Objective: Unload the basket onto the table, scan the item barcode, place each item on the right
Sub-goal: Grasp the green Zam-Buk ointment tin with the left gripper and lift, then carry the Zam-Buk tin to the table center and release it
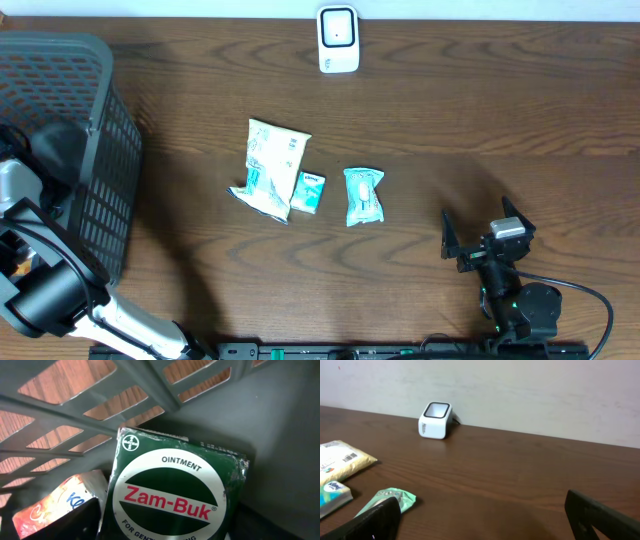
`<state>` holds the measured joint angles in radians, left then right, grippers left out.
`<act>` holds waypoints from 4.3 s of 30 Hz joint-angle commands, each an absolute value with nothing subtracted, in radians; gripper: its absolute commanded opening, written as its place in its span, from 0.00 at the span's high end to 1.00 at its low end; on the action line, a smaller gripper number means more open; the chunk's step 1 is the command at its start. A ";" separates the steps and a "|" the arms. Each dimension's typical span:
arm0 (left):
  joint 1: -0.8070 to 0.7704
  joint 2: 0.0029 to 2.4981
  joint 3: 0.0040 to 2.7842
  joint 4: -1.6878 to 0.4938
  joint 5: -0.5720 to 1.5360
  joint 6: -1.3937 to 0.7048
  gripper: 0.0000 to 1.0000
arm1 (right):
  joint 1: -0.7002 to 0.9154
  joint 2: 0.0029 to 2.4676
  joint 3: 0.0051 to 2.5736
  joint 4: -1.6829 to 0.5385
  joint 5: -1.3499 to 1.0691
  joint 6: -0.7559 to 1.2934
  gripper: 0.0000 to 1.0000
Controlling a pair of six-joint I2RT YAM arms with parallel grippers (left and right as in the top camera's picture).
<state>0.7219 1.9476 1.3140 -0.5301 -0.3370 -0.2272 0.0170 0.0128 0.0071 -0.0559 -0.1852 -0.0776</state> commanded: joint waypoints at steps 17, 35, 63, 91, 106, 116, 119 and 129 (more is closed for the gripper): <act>0.723 1.845 1.322 -0.536 -0.333 -0.218 0.39 | 0.007 0.011 0.006 -0.060 -0.186 -0.072 0.01; 0.720 1.243 1.322 -0.479 0.177 -0.228 0.39 | 0.007 0.011 0.006 -0.060 -0.186 -0.072 0.01; -0.052 1.255 1.318 -0.760 0.526 -0.239 0.40 | 0.007 0.011 0.006 -0.060 -0.186 -0.072 0.01; -0.569 1.958 1.318 -0.413 -0.086 -0.451 0.39 | 0.007 0.011 0.006 -0.060 -0.186 -0.072 0.01; -0.574 1.964 1.319 -0.413 -0.071 -0.451 0.18 | 0.007 0.011 0.006 -0.060 -0.186 -0.072 0.01; -0.552 1.697 1.320 -0.439 -0.072 -0.374 0.16 | 0.007 0.011 0.006 -0.060 -0.186 -0.072 0.01; -0.516 1.559 1.320 -0.462 -0.073 -0.352 0.10 | 0.007 0.011 0.006 -0.060 -0.186 -0.072 0.01; -0.085 1.146 1.320 -0.519 -0.191 -0.311 0.08 | 0.007 0.011 0.006 -0.060 -0.186 -0.072 0.01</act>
